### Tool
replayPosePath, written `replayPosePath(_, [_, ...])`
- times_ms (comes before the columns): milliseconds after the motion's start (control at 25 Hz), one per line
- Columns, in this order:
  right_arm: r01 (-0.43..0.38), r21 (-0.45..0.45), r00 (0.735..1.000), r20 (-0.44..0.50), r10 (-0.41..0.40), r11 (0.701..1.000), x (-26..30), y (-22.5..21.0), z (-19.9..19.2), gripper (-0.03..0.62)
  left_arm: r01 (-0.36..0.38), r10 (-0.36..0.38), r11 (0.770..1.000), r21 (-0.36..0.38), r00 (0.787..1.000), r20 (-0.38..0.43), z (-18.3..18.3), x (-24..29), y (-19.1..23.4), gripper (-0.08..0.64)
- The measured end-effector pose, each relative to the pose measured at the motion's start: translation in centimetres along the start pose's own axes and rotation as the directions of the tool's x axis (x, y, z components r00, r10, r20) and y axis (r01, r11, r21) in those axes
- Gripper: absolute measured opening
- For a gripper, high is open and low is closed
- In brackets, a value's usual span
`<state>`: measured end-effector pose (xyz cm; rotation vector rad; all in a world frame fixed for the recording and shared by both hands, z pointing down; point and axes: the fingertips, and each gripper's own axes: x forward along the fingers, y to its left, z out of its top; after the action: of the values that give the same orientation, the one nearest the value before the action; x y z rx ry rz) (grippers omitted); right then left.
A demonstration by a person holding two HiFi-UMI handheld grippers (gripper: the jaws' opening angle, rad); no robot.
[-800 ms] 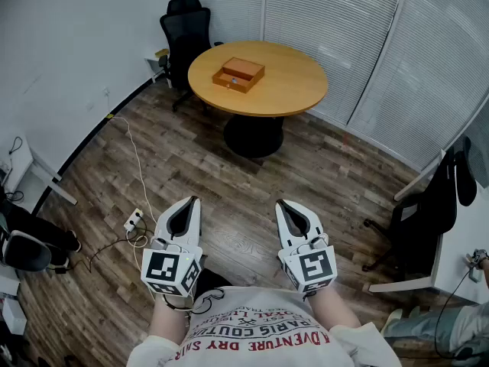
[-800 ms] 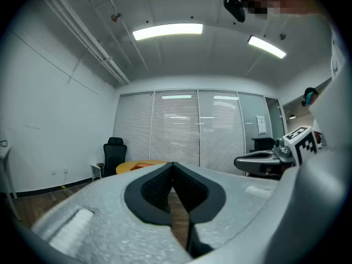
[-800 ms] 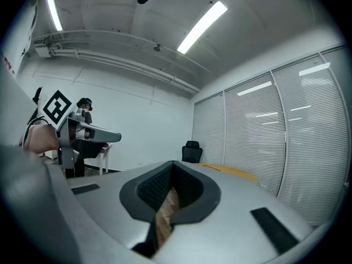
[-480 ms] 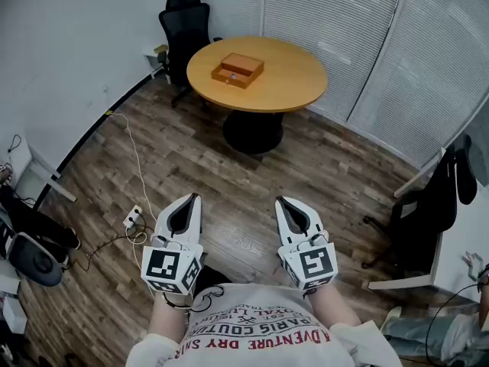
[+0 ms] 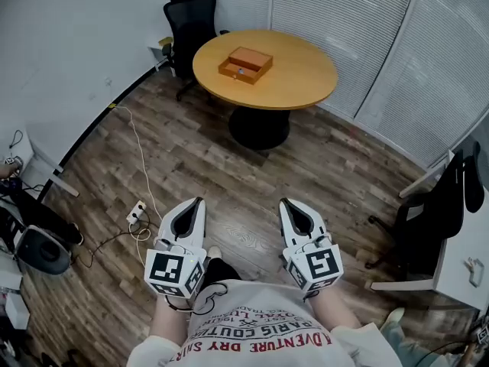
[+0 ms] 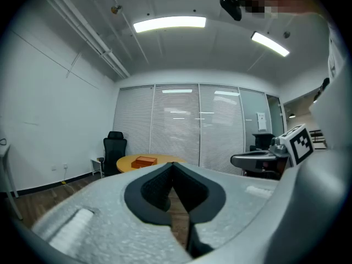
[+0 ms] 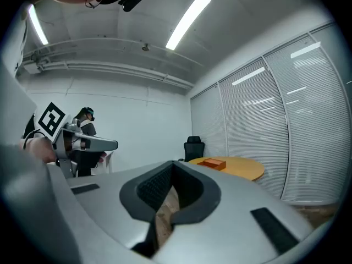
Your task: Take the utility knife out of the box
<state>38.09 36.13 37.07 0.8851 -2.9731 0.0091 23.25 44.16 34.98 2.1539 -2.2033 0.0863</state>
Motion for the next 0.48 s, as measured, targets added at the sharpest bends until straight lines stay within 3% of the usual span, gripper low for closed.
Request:
replayPosePath(240, [0.014,0.007,0.998,-0.065,-0.013,1.000,5.1,0.3,-1.3,0.008,0.006,-0.007,0.999,-0.046,0.999,-0.033,-1.3,3.0,4.8,-0.006])
replayPosePath(480, [0.033,0.033,0.993,-0.111,-0.030,0.999,12.4,0.3,-1.7,0.008,0.065,-0.067,0.997,-0.051,0.997,-0.048,-1.2,8.0,10.0,-0.006])
